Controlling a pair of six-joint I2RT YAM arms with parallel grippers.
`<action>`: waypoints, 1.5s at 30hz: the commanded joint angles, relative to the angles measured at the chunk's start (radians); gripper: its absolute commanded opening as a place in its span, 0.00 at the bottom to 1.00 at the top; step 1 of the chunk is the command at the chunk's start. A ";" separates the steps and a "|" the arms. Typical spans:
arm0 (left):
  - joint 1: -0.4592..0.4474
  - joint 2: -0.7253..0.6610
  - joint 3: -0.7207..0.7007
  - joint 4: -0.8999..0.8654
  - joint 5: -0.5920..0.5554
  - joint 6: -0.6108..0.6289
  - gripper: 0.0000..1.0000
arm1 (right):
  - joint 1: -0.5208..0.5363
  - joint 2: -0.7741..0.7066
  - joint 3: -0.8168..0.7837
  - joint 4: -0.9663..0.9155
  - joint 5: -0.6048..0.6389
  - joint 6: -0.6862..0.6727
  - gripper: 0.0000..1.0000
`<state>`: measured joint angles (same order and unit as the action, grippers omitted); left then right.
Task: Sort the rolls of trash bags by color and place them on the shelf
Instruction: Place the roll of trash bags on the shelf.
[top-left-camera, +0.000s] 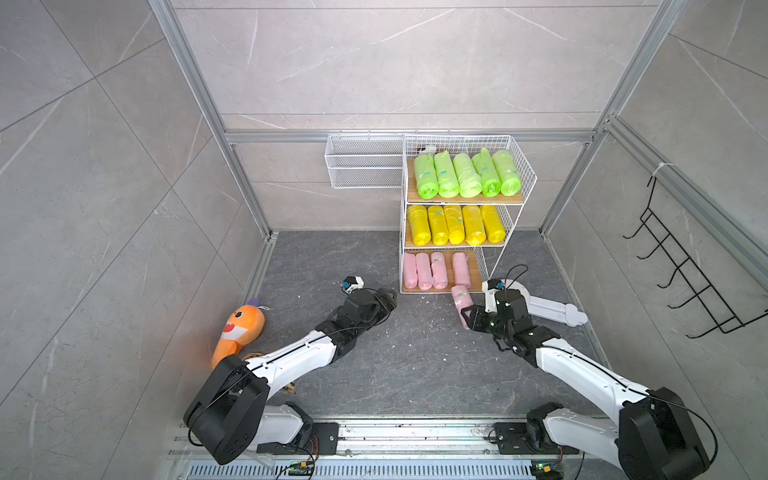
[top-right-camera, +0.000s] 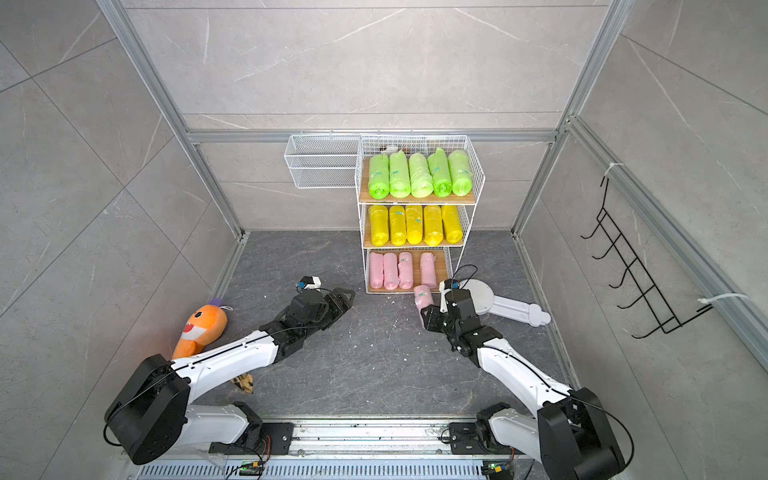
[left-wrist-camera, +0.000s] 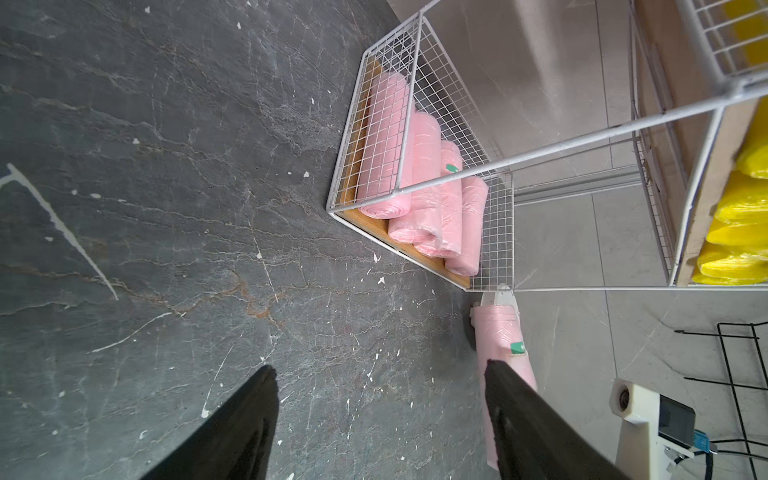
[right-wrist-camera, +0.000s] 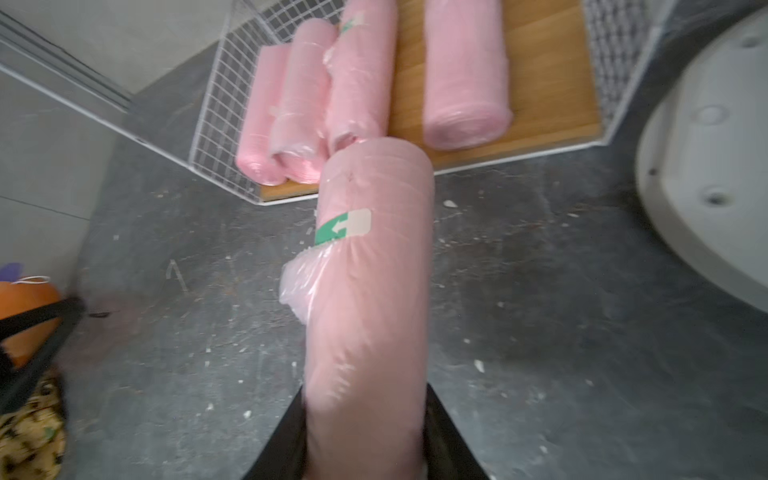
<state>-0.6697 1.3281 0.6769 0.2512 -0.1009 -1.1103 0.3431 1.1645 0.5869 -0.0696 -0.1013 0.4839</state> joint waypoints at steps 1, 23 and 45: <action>-0.004 -0.012 0.041 -0.006 0.012 0.053 0.81 | -0.019 0.013 0.071 -0.066 0.129 -0.072 0.37; -0.004 0.010 0.042 -0.005 0.050 0.061 0.81 | -0.033 0.337 0.200 0.334 -0.026 -0.013 0.37; -0.004 -0.004 0.029 -0.020 0.047 0.062 0.82 | -0.033 0.576 0.324 0.383 0.153 0.049 0.38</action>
<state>-0.6697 1.3304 0.6846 0.2306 -0.0677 -1.0729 0.3080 1.7260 0.8703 0.3077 -0.0116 0.5236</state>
